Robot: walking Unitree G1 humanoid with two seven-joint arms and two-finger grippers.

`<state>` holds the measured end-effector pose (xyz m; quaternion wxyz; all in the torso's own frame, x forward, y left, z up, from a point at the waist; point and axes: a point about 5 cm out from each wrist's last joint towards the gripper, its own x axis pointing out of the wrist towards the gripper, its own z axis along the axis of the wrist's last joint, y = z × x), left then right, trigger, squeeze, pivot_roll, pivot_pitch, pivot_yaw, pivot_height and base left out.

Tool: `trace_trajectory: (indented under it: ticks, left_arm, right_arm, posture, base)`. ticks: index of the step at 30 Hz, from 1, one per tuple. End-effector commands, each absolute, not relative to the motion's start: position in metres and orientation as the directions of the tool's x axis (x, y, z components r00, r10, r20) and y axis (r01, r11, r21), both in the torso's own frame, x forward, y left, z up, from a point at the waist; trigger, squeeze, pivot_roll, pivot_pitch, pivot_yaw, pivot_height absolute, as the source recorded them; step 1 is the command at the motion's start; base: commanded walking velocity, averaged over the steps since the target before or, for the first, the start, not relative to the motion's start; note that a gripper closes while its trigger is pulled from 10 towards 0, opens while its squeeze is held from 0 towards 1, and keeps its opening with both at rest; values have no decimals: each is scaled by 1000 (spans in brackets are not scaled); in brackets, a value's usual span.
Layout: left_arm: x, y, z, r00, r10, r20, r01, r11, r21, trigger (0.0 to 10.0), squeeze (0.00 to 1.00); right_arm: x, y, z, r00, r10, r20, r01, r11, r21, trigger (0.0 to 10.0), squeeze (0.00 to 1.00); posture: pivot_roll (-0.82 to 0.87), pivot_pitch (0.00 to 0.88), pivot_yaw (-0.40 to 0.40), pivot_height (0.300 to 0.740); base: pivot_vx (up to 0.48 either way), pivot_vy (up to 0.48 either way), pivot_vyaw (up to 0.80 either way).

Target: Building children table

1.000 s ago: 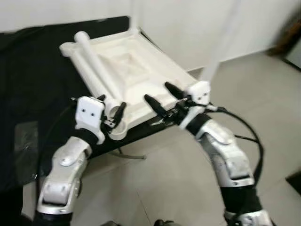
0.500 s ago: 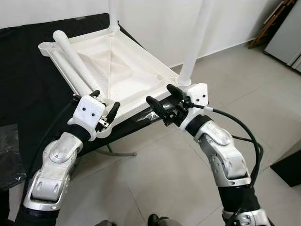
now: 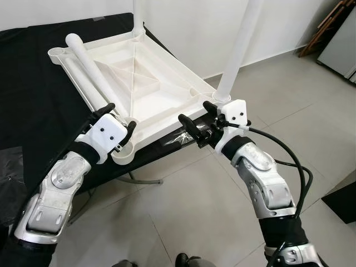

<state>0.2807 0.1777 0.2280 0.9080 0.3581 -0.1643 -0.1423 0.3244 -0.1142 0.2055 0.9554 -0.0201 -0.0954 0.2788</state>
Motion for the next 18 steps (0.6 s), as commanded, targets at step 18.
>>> trace_trajectory:
  ticks: [18]
  left_arm:
    - [291, 180, 230, 884, -456, 104, 170, 521, 837, 10000, 0]
  right_arm:
    - [321, -110, 205, 796, 575, 189, -572, 817, -72, 10000, 0]
  posture:
    - [15, 171, -85, 740]
  base:
    - [0, 0, -356]
